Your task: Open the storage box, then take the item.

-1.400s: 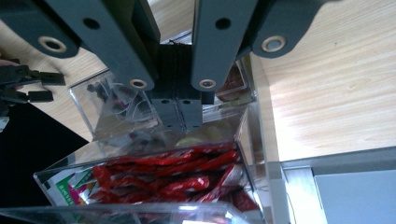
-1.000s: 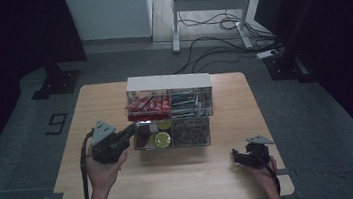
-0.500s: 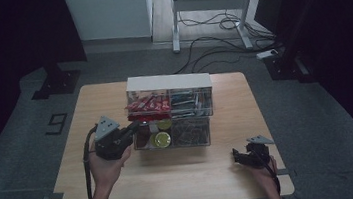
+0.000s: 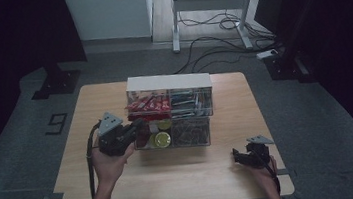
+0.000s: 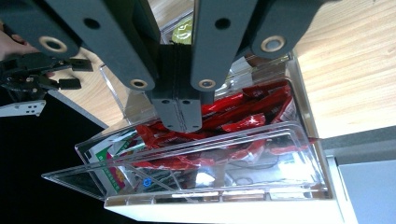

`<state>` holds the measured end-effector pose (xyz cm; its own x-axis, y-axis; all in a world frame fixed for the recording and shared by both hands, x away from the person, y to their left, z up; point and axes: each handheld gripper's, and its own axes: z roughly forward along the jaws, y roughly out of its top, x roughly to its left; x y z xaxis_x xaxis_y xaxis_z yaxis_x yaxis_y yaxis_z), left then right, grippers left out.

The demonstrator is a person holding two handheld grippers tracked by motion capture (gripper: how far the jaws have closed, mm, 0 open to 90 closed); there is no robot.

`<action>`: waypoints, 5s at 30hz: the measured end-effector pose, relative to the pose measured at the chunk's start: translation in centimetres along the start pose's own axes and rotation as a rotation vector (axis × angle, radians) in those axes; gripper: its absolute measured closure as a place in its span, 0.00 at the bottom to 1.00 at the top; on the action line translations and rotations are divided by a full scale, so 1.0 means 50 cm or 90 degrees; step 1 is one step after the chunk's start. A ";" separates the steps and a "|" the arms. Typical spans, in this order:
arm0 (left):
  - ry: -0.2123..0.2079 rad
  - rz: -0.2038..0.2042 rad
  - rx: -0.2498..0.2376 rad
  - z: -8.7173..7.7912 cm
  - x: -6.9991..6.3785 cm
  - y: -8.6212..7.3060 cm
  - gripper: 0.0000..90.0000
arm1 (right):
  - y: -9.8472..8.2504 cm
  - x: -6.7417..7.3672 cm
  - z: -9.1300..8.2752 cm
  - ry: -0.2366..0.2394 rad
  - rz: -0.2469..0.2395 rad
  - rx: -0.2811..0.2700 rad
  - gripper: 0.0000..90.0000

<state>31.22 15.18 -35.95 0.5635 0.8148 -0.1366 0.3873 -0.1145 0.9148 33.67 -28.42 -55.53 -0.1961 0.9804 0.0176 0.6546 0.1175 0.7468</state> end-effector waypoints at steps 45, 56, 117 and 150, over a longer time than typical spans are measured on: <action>-0.036 -0.028 0.024 0.061 0.010 0.021 1.00 | 0.000 -0.002 0.000 0.001 -0.001 0.001 0.20; -0.036 -0.030 0.019 0.061 0.015 0.034 1.00 | 0.000 -0.007 0.000 -0.004 0.005 0.001 0.20; -0.041 -0.036 -0.002 0.082 0.021 0.092 1.00 | -0.003 -0.015 -0.016 -0.013 0.038 -0.013 0.37; -0.045 -0.039 0.003 0.074 0.029 0.094 1.00 | 0.134 0.072 -0.150 0.105 -0.009 -0.165 0.53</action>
<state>36.57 13.70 -33.28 0.5889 0.7778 -0.2193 0.4259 -0.0681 0.9022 31.89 -25.26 -45.48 -0.3332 0.9378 0.0977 0.4464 0.0656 0.8924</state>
